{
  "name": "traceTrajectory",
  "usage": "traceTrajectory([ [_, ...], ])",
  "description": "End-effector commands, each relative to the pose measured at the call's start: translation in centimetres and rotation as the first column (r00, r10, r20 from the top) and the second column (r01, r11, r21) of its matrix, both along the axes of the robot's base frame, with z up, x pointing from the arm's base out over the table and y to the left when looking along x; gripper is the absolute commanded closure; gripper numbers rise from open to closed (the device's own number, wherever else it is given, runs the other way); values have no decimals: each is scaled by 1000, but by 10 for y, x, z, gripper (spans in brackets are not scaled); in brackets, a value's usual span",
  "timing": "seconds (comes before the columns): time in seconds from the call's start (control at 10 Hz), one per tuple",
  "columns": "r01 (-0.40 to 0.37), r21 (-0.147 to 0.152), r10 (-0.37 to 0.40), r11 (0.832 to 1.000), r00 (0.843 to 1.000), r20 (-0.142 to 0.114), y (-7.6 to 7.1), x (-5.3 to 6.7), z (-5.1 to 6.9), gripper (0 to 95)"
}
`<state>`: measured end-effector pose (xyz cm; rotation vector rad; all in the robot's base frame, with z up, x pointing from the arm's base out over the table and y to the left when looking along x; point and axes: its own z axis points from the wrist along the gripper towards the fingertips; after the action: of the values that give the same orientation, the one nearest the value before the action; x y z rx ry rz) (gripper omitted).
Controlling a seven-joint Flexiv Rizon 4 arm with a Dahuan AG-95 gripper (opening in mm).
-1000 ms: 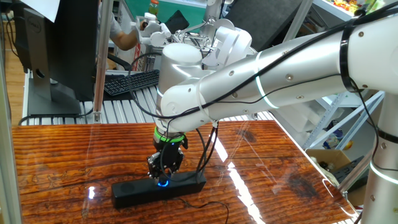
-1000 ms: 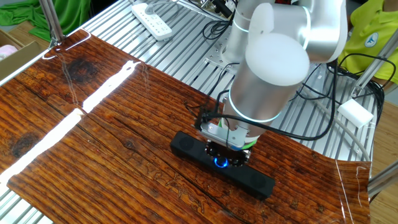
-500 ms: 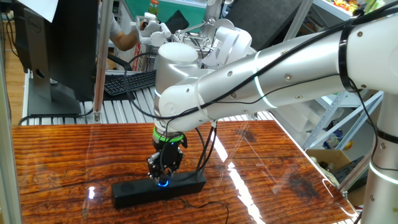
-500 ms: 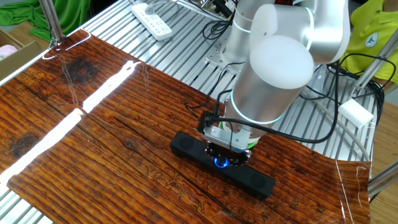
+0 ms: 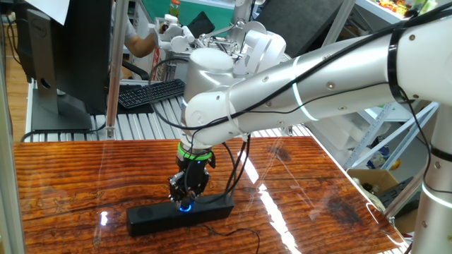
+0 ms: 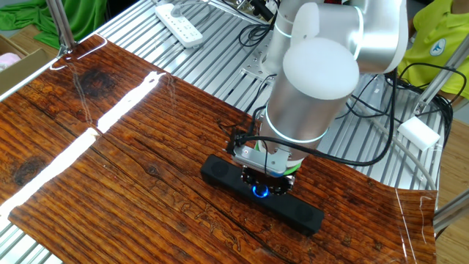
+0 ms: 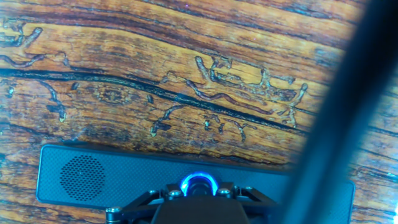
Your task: Turn the knob to increase the volume of the speaker
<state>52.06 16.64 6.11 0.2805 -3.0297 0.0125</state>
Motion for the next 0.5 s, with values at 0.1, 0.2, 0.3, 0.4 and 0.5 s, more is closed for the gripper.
traceTrajectory([
  [0.1, 0, 6, 0, 1000, 1000, 1, 0, -1, 0, 570],
  [0.2, -1, 6, 1, 1000, 1000, 2, 0, -1, -1, 570],
  [0.3, -9, 1, 9, 1000, 1000, 2, 0, -1, -1, 570],
  [0.4, -12, 1, 12, 1000, 1000, 2, 0, -2, -1, 570],
  [0.5, -14, -1, 14, 1000, 1000, 3, 0, -4, -2, 570],
])
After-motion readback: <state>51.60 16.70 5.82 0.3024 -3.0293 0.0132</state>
